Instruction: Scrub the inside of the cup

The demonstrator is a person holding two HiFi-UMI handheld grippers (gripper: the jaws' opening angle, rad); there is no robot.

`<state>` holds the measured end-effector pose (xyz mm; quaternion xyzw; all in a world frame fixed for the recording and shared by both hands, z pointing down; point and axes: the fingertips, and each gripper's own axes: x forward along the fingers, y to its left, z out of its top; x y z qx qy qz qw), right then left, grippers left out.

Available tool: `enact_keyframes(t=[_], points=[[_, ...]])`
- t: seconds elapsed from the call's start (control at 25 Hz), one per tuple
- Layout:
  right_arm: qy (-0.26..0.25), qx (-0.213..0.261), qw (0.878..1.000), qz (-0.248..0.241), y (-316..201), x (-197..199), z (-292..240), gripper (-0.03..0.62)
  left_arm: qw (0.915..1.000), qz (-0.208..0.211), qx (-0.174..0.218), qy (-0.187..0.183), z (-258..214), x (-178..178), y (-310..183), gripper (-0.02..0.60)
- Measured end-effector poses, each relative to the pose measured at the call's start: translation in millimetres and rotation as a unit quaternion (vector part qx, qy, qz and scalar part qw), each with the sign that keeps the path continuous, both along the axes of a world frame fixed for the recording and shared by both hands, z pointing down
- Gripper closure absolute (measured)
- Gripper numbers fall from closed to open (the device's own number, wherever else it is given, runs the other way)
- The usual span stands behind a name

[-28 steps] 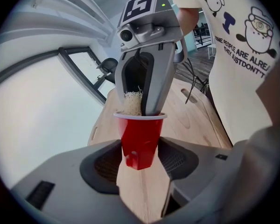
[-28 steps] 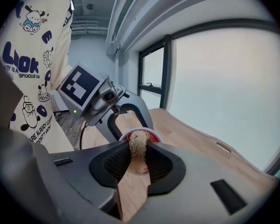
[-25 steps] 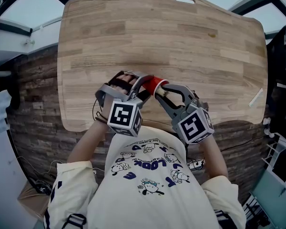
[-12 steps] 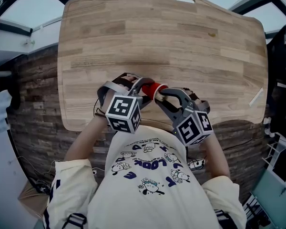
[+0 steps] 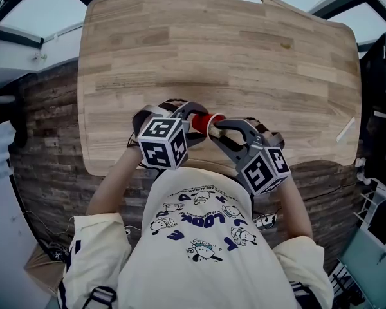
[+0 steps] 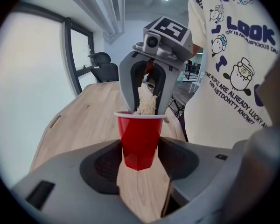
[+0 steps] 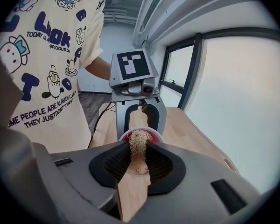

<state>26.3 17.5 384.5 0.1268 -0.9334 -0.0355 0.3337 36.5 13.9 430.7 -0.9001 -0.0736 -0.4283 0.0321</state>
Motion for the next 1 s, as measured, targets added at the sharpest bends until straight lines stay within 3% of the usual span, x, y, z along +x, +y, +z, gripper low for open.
enact_keyframes(t=[0.4,1.0], points=[[0.001,-0.001,1.0,-0.008,1,-1,2,0.508,0.9995,0.009,-0.031,-0.002,2,-1,3,0.319],[-0.048,-0.038,0.997,0.038,-11,5,-3,0.51,0.9985,-0.037,-0.04,-0.009,9,-8,-10,0.319]])
